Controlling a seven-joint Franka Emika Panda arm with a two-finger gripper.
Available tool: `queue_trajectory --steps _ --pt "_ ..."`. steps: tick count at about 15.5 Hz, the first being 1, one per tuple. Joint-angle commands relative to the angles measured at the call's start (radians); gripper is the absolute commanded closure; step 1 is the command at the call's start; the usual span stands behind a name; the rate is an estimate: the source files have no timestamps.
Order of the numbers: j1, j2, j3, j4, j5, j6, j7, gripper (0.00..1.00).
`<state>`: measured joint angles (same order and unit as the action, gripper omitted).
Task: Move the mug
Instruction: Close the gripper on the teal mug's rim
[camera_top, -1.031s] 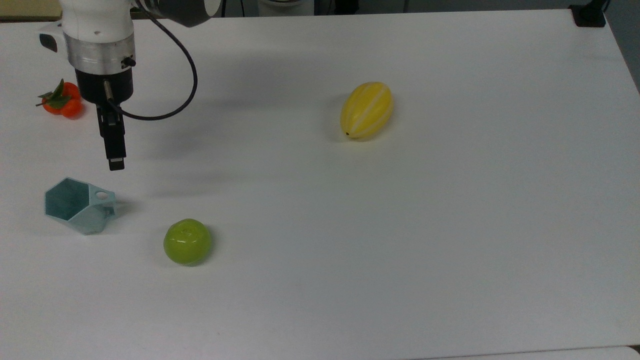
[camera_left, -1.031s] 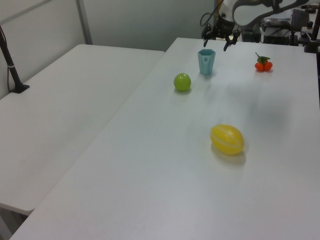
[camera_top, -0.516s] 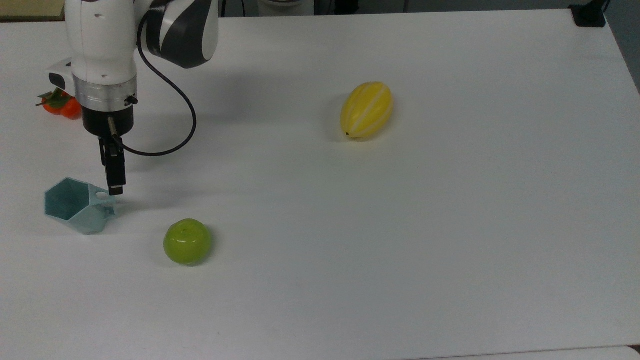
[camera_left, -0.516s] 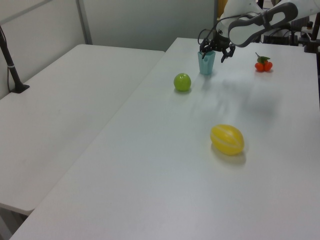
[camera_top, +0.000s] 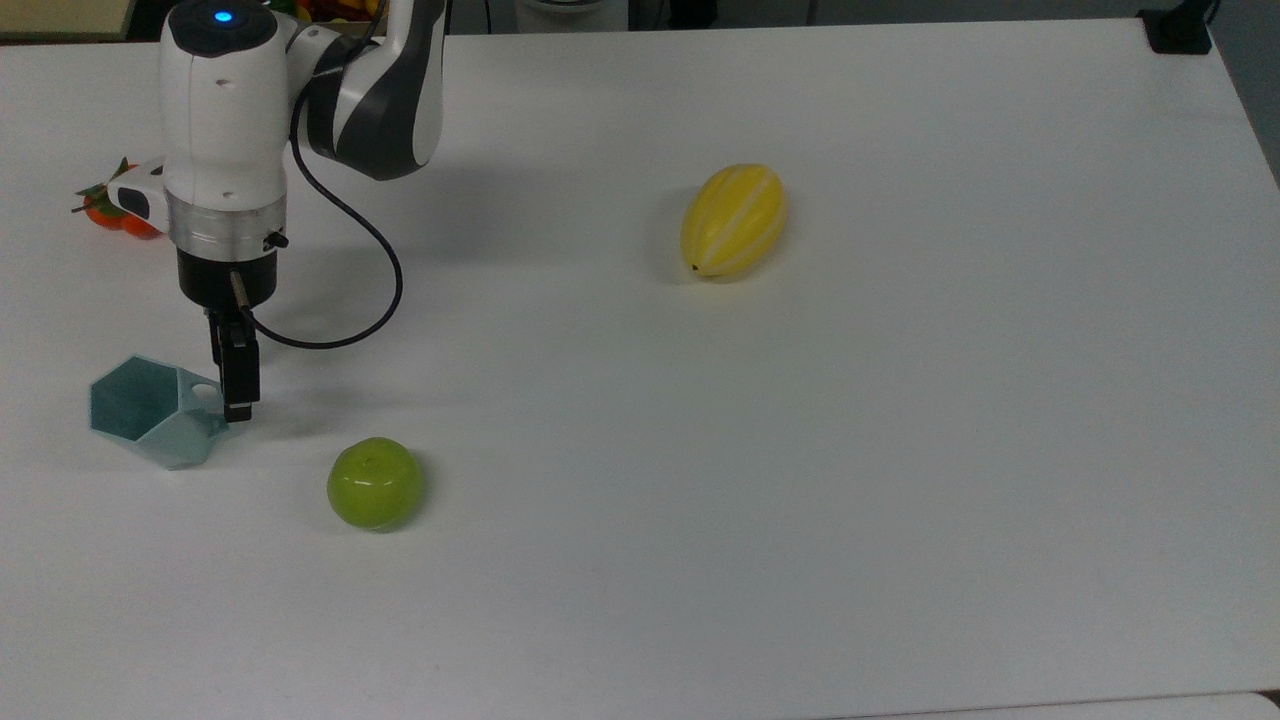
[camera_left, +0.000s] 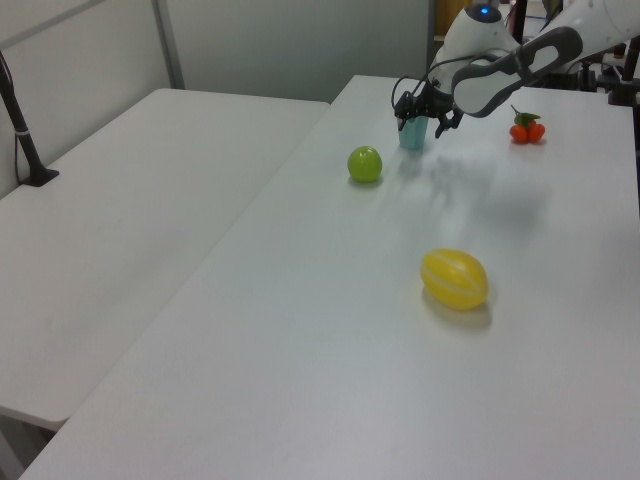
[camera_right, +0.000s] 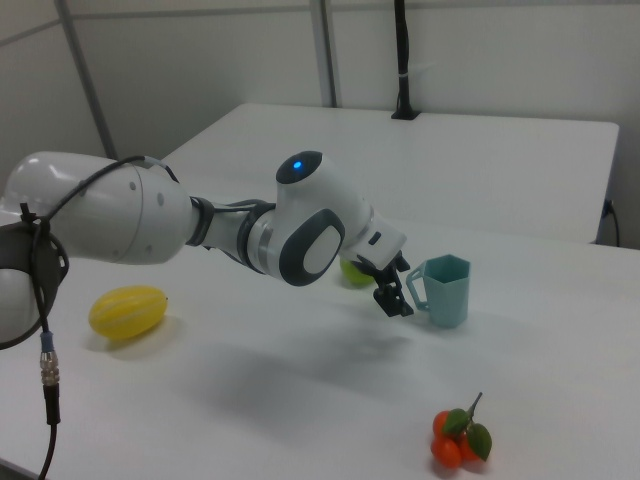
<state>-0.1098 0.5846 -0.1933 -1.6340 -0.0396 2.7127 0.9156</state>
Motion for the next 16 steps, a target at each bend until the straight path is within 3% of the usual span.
queue_trajectory --steps 1,3,8,16 --pt "-0.001 0.055 -0.006 0.054 -0.029 0.027 0.023 0.00" --pt "-0.005 0.055 -0.006 0.052 -0.043 0.027 0.020 0.04" --pt "-0.010 0.052 -0.006 0.048 -0.115 0.022 0.017 0.27" --pt "-0.016 0.052 -0.006 0.045 -0.197 0.019 0.016 0.72"
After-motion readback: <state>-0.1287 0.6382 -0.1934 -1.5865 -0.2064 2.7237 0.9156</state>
